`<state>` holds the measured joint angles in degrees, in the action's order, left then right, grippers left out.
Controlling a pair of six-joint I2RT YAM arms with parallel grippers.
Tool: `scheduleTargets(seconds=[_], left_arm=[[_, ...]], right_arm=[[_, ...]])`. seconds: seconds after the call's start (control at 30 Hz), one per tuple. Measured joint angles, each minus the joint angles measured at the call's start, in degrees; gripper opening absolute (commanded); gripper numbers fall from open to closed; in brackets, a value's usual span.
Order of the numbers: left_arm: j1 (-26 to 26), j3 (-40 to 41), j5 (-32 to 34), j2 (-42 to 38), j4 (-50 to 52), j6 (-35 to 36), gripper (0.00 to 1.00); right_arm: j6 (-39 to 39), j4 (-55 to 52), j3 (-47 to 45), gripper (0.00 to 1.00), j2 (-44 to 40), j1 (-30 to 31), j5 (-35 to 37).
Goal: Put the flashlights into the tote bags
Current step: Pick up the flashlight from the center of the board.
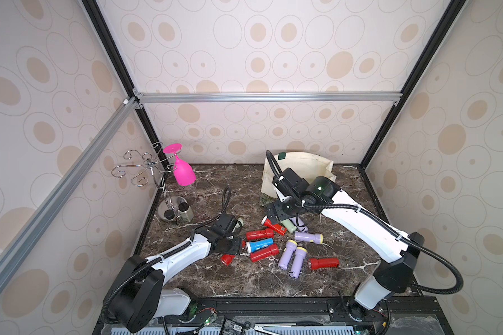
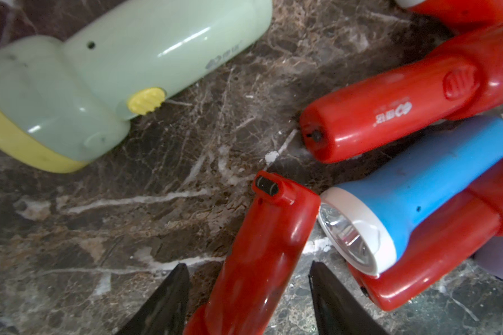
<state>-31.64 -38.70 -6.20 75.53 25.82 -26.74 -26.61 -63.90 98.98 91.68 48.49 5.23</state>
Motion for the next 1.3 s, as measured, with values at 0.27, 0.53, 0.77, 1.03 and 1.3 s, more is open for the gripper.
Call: scheduleTargets(seconds=[0.27, 0.53, 0.77, 1.03, 1.3], left_arm=[[-0.17, -0.42, -0.57, 5.25, -2.47, -0.24, 0.56], [-0.74, -1.31, -0.02, 8.15, -4.72, -0.90, 0.45], [-0.87, -1.18, 1.38, 8.70, -6.97, -1.53, 0.36], [-0.87, 0.20, 1.84, 7.13, -8.02, -2.99, 0.15], [-0.90, 0.74, 2.21, -2.51, -7.19, -5.25, 0.11]], right_arm=[[-3.85, 4.63, -11.39, 0.97, -7.63, 0.04, -2.08], [-4.76, 7.10, -13.55, 0.97, -8.13, 0.04, -3.80], [-5.01, 9.09, -14.36, 0.98, -8.13, 0.04, -4.90], [-4.76, 17.79, -22.71, 1.00, -11.72, 0.04, -9.53], [-4.81, 29.03, -30.16, 0.99, -16.41, 0.04, -15.41]])
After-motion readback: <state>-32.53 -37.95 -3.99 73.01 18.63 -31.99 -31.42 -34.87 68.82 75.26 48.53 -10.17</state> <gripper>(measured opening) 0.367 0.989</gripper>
